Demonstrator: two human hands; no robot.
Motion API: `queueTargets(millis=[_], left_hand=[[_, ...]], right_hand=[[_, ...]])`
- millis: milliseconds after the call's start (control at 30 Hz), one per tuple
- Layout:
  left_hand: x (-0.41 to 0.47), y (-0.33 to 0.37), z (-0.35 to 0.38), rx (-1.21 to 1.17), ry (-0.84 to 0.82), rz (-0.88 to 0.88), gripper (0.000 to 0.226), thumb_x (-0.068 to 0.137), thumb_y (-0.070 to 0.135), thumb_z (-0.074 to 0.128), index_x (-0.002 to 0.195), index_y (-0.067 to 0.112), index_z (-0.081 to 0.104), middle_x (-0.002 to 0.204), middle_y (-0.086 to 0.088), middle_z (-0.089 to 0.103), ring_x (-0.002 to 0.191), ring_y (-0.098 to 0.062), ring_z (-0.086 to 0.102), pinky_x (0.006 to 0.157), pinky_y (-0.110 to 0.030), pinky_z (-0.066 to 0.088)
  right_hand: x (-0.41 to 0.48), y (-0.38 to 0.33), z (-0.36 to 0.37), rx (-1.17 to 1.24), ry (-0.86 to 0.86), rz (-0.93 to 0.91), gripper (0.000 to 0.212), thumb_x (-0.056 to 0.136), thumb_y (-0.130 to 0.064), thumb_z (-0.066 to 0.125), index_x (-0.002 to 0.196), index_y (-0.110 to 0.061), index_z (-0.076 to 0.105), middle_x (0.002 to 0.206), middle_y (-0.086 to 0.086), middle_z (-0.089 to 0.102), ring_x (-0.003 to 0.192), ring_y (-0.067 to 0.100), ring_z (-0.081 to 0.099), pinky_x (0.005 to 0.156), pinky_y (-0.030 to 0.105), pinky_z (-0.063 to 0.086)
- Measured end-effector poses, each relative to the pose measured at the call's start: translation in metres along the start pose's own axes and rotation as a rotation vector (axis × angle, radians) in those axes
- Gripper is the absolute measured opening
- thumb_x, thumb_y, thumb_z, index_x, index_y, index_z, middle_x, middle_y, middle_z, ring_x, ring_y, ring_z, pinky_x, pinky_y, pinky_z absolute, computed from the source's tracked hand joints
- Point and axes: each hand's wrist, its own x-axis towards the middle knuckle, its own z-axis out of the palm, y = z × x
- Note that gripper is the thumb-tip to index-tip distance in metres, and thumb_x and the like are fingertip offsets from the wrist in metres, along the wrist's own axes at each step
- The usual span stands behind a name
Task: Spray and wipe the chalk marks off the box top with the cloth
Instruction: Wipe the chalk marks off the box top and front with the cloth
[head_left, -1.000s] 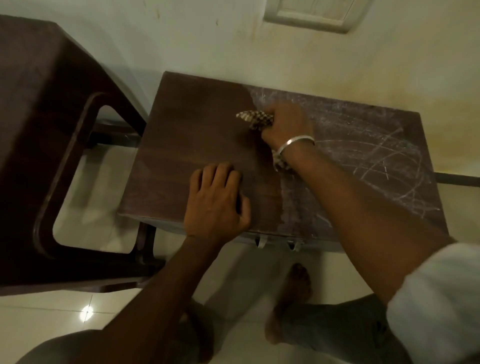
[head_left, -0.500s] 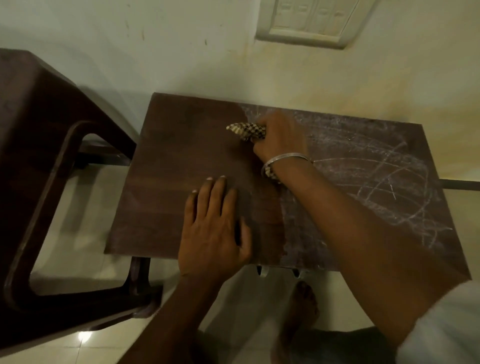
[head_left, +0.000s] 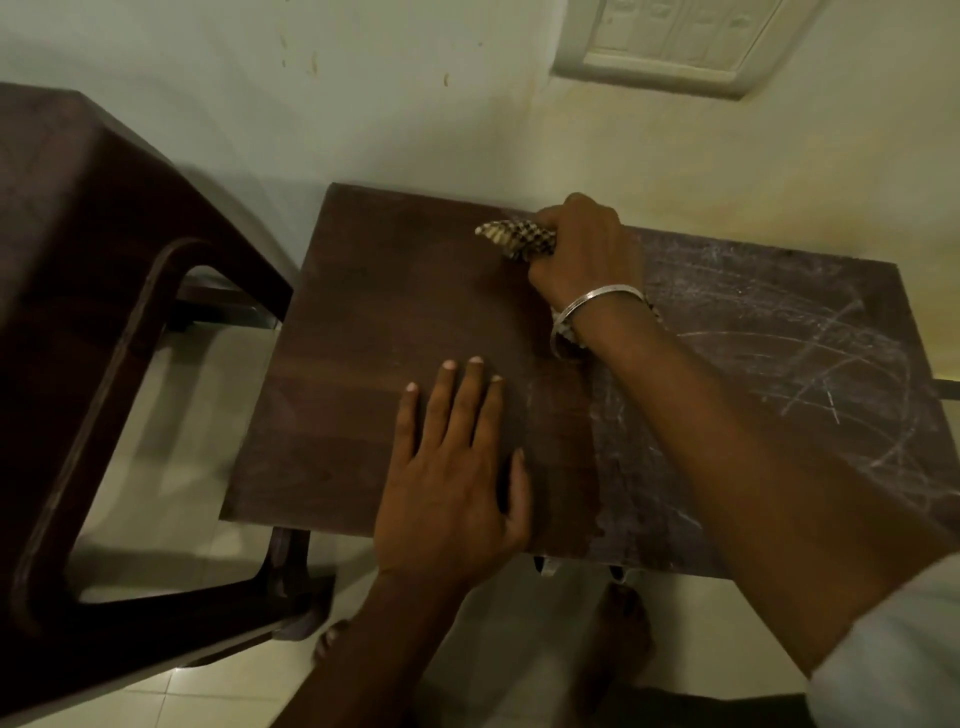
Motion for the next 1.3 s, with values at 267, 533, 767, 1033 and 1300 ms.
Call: queueTargets(millis=[267, 533, 767, 1033, 1300], left_hand=[[0.0, 0.0, 0.0, -0.002, -0.003, 0.0, 0.062, 0.096, 0.044, 0.038, 0.15, 0.012, 0.041, 0.162, -0.007, 0.029, 0.153, -0.022, 0.016, 0.121, -0.052, 0.018], [0.001, -0.001, 0.001, 0.001, 0.021, 0.004, 0.061, 0.096, 0.043, 0.041, 0.149, 0.012, 0.043, 0.161, -0.007, 0.031, 0.152, -0.022, 0.019, 0.12, -0.051, 0.02], [0.0, 0.0, 0.001, 0.002, 0.043, 0.006, 0.062, 0.096, 0.044, 0.039, 0.148, 0.011, 0.043, 0.161, -0.008, 0.031, 0.152, -0.023, 0.02, 0.121, -0.051, 0.019], [-0.001, 0.001, 0.002, 0.025, 0.062, 0.009, 0.061, 0.096, 0.042, 0.04, 0.147, 0.01, 0.044, 0.159, -0.009, 0.033, 0.151, -0.025, 0.023, 0.12, -0.051, 0.019], [-0.001, 0.0, 0.002, 0.035, 0.057, 0.011, 0.061, 0.097, 0.044, 0.04, 0.148, 0.011, 0.043, 0.16, -0.009, 0.032, 0.151, -0.023, 0.021, 0.121, -0.05, 0.018]], right_hand=[[0.022, -0.009, 0.009, -0.058, 0.032, -0.019, 0.034, 0.083, -0.011, 0.06, 0.114, -0.024, 0.065, 0.116, 0.003, 0.057, 0.109, 0.025, 0.054, 0.077, 0.03, 0.04], [0.032, -0.016, 0.008, -0.092, 0.068, -0.011, 0.035, 0.085, -0.013, 0.058, 0.117, -0.024, 0.063, 0.12, 0.0, 0.056, 0.112, 0.024, 0.053, 0.084, 0.031, 0.041], [0.007, 0.01, -0.001, -0.073, 0.062, -0.049, 0.033, 0.08, -0.014, 0.059, 0.112, -0.022, 0.064, 0.115, 0.004, 0.056, 0.11, 0.027, 0.053, 0.078, 0.033, 0.041], [-0.006, 0.015, -0.001, -0.081, 0.041, -0.037, 0.029, 0.081, -0.014, 0.058, 0.109, -0.02, 0.065, 0.115, 0.006, 0.058, 0.11, 0.027, 0.053, 0.077, 0.031, 0.04], [0.016, 0.009, -0.012, -0.041, 0.03, 0.062, 0.026, 0.078, -0.013, 0.059, 0.1, -0.02, 0.071, 0.115, 0.005, 0.063, 0.108, 0.028, 0.058, 0.076, 0.031, 0.046]])
